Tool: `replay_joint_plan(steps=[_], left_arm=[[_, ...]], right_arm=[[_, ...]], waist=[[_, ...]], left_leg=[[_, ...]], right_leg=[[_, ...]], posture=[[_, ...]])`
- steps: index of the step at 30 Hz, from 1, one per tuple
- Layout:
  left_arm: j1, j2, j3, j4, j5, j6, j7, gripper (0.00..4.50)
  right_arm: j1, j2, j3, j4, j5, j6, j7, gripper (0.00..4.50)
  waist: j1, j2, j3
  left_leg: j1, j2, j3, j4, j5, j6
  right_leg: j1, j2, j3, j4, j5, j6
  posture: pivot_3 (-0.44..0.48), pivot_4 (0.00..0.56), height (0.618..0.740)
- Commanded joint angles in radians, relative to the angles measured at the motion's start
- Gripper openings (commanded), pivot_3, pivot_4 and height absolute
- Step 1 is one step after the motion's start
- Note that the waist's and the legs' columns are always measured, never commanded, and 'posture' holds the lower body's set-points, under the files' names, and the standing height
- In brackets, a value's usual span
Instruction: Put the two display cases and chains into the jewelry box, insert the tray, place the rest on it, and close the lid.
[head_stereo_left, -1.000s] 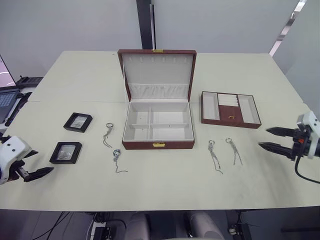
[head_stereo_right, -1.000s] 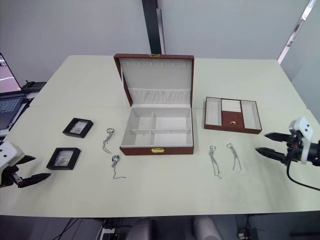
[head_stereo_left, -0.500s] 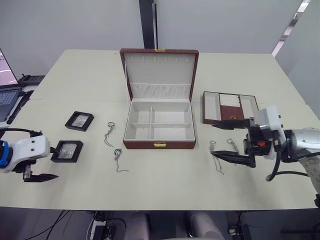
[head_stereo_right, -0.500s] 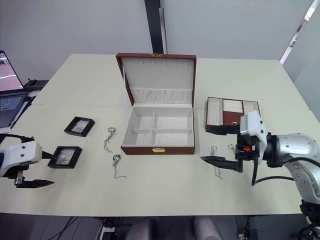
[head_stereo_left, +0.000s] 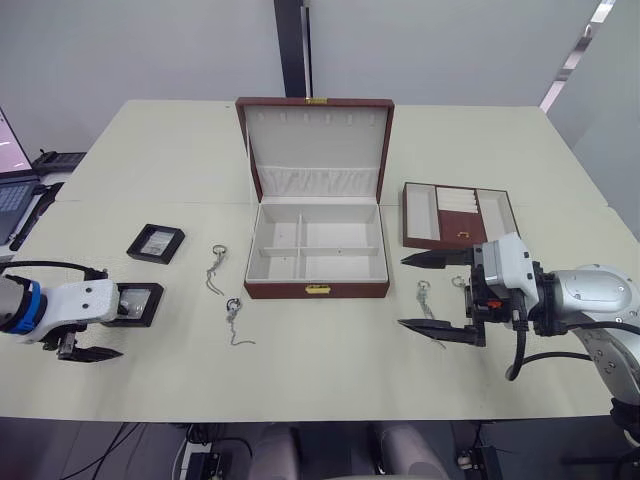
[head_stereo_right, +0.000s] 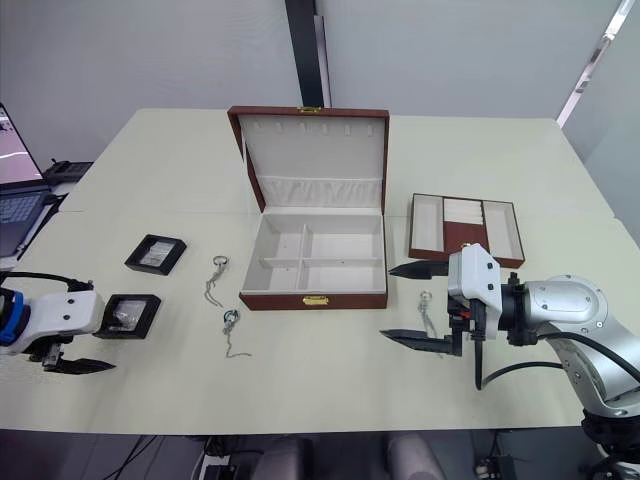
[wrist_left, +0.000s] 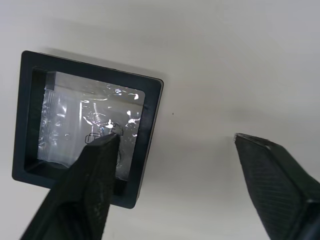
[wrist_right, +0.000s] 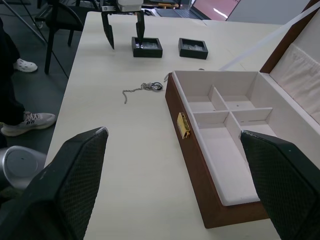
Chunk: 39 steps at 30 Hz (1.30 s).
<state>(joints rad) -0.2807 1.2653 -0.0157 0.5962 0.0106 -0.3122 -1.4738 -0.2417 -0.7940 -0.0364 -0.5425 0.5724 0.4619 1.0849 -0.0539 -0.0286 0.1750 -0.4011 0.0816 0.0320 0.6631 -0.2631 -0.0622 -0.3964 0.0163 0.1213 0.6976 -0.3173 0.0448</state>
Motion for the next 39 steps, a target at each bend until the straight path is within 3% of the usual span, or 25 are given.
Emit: replay_joint_plan(steps=[1,9,10,24,28,35,39], left_arm=[[0.008,0.022,0.008,-0.011,0.001,-0.003,0.002,2.73],[0.028,0.017,0.014,-0.019,-0.002,0.013,0.025,0.2],[0.028,0.016,0.012,-0.02,-0.002,0.016,0.027,0.05],[-0.001,0.023,0.008,-0.002,0.009,0.038,0.034,0.05],[-0.038,0.023,0.031,-0.056,-0.039,0.116,-0.002,0.05],[-0.216,0.033,0.012,-0.251,-0.093,0.385,-0.071,0.05],[-0.383,-0.037,-0.051,-0.331,-0.113,0.527,-0.122,0.05]], right_arm=[[0.002,-0.003,-0.013,0.0,0.004,-0.034,0.009,4.5],[0.009,-0.007,-0.007,0.006,0.003,-0.05,0.021,4.5],[0.01,-0.007,-0.007,0.005,0.004,-0.051,0.023,4.5],[0.054,0.001,-0.012,0.015,0.019,-0.087,0.046,4.5],[0.025,0.004,-0.038,0.014,0.071,-0.05,0.025,4.5],[-0.003,-0.011,-0.08,0.013,0.157,0.07,-0.049,4.5],[-0.006,-0.014,-0.094,0.02,0.158,0.124,-0.109,4.5]], waist=[[0.0,0.0,0.0],[0.0,0.0,0.0],[0.0,0.0,0.0],[0.0,0.0,0.0],[0.0,0.0,0.0],[0.01,-0.002,0.0],[0.012,-0.002,0.0]], left_leg=[[0.0,0.0,0.0,0.0,0.0,0.0],[0.0,0.0,0.0,0.0,0.0,0.0],[0.0,0.0,0.0,0.0,0.0,0.0],[0.001,0.0,0.0,0.001,0.0,0.0],[0.001,0.0,0.0,0.001,0.0,0.0],[0.0,0.0,-0.001,0.001,0.0,0.0],[0.0,-0.001,-0.001,0.001,0.0,0.0]], right_leg=[[0.0,0.0,0.0,0.0,0.0,0.0],[0.0,0.0,0.0,0.0,0.0,0.0],[0.0,0.0,0.0,0.0,0.0,0.0],[0.001,0.0,0.0,0.001,0.0,0.0],[0.001,0.0,0.0,0.001,0.0,0.0],[0.001,0.0,-0.001,0.001,0.0,0.0],[0.002,0.0,-0.001,0.001,0.0,0.0]], posture=[[0.0,0.15,0.74],[0.0,0.15,0.74],[0.0,0.15,0.74],[0.0,0.15,0.74],[0.0,0.15,0.74],[0.0,0.15,0.74],[0.0,0.15,0.74]])
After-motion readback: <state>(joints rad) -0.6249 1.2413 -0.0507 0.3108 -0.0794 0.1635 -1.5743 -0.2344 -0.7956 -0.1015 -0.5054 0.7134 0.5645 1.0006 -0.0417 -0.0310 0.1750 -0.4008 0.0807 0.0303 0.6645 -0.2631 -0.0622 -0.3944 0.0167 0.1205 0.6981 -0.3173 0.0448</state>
